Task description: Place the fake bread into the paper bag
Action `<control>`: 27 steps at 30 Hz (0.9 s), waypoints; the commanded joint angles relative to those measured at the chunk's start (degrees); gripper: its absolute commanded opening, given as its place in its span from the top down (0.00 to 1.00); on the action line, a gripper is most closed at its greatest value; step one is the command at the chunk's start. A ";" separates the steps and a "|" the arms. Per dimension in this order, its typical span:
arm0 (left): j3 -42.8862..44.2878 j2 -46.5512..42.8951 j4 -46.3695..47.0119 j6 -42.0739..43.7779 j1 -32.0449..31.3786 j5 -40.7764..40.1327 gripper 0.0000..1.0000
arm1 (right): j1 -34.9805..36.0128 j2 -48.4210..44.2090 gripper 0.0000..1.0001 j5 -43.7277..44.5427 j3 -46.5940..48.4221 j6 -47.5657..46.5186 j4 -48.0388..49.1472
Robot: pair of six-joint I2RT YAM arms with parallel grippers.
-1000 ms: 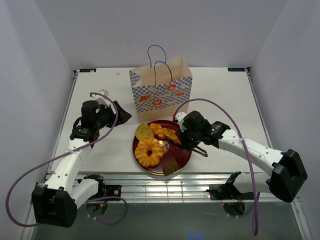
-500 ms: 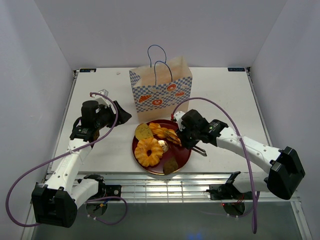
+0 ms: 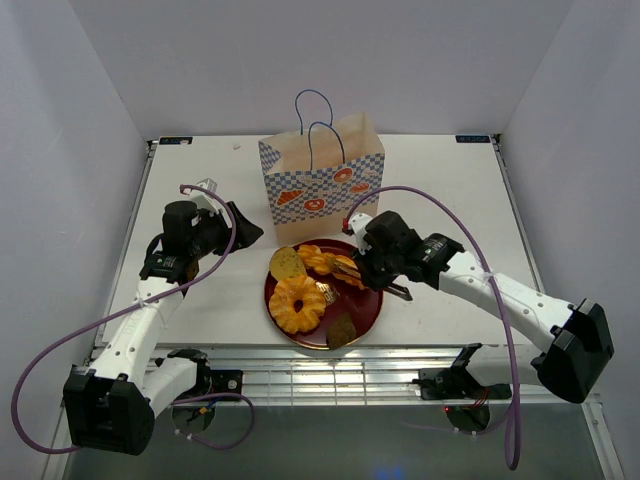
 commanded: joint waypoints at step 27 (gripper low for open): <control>1.17 -0.10 0.42 0.39 -0.23 0.73 0.22 | 0.31 -10.11 0.92 7.34 7.98 1.16 -6.05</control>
